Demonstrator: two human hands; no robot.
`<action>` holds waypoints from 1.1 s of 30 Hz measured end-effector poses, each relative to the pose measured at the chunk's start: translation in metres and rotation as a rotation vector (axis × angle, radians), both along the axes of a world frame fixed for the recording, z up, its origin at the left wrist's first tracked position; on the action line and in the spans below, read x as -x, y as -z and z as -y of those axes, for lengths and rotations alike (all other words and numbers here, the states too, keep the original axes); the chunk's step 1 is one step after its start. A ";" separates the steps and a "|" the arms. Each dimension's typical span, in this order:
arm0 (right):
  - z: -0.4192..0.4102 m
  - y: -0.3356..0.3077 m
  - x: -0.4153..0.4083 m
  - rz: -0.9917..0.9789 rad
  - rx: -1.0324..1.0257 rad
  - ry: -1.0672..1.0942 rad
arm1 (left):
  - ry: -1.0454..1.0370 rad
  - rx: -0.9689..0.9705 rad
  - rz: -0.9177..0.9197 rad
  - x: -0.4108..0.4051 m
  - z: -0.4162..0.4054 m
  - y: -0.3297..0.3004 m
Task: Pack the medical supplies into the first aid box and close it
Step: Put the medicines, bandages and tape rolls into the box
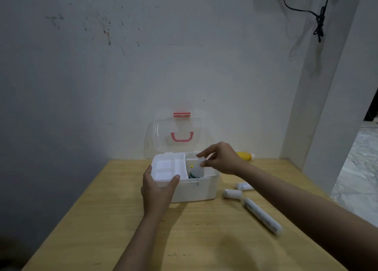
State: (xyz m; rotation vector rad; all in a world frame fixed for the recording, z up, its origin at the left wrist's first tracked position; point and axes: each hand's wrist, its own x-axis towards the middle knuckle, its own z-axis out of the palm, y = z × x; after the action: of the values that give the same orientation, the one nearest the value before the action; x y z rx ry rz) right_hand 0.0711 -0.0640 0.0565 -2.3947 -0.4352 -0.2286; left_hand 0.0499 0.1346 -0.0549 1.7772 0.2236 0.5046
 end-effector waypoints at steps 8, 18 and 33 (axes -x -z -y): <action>-0.013 0.014 -0.006 -0.028 0.020 -0.026 | -0.004 -0.024 -0.001 -0.001 0.000 0.002; 0.038 0.000 0.012 -0.014 0.034 0.031 | -0.006 -0.010 0.018 -0.003 -0.001 0.003; 0.098 0.072 0.117 -0.191 0.518 0.390 | -0.002 -0.003 -0.001 -0.004 0.000 0.005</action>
State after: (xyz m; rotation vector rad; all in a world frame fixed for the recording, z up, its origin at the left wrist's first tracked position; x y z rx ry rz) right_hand -0.0460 -0.1618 -0.0159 -2.9657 0.0830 -0.0582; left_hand 0.0539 0.1350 -0.0598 1.7801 0.2255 0.5064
